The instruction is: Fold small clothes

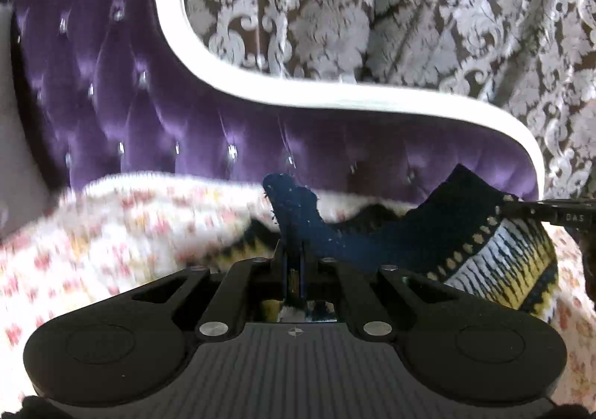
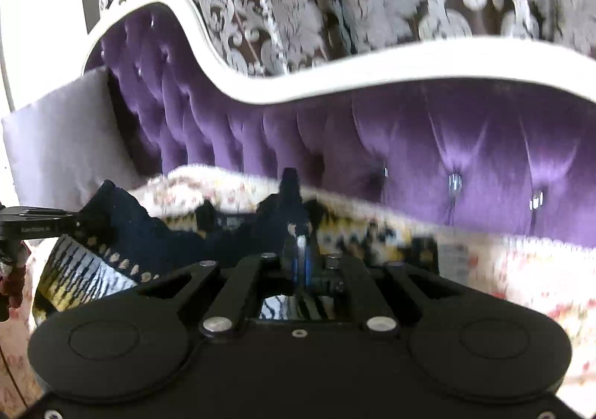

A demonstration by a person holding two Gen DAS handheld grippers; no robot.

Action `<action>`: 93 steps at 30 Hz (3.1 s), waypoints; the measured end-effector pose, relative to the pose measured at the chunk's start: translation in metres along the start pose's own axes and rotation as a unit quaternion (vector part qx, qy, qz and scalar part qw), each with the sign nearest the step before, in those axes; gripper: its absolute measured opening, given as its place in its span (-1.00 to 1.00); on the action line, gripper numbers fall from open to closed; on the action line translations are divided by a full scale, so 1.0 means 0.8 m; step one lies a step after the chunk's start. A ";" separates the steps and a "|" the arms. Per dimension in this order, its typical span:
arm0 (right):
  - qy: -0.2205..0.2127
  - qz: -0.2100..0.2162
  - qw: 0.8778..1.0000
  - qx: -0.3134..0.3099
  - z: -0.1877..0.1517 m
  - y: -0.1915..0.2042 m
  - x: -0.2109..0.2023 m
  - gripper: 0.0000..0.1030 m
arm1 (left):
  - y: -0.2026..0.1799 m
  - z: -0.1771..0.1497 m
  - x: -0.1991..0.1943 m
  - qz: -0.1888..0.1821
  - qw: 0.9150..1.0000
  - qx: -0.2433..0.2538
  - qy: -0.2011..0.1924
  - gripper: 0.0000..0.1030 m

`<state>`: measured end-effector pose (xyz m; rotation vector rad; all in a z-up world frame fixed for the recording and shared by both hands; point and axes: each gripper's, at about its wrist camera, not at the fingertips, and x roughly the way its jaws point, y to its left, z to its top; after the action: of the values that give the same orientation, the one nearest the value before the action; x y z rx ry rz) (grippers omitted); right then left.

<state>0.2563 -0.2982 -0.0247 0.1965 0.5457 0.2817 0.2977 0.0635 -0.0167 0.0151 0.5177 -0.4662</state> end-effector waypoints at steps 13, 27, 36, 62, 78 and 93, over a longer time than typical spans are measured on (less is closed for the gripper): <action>0.073 -0.080 0.994 0.009 -0.010 -0.036 0.145 -0.81 | 0.047 -0.034 0.135 0.082 0.993 -0.018 0.088 -0.64; 0.032 -0.157 0.987 0.027 -0.019 -0.045 0.125 -0.02 | 0.070 -0.020 0.075 0.137 0.986 -0.053 0.075 0.25; -0.010 -0.070 0.998 -0.001 -0.018 0.030 0.016 0.03 | -0.012 -0.066 -0.003 0.093 0.991 0.004 0.094 0.25; 0.051 -0.103 0.992 -0.054 -0.140 0.074 -0.005 0.08 | -0.025 -0.153 -0.016 0.132 0.989 -0.039 0.046 0.61; 0.041 -0.094 0.994 -0.043 -0.144 0.069 -0.007 0.08 | -0.040 -0.161 -0.027 0.168 0.983 -0.064 0.032 0.62; 0.037 -0.088 0.995 -0.030 -0.145 0.067 -0.008 0.09 | -0.036 -0.148 -0.028 0.154 0.984 -0.063 0.070 0.57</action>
<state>0.1777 -0.2371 -0.1049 0.0788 0.6232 0.1344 0.2123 0.0624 -0.1061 0.0073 0.6698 -0.1292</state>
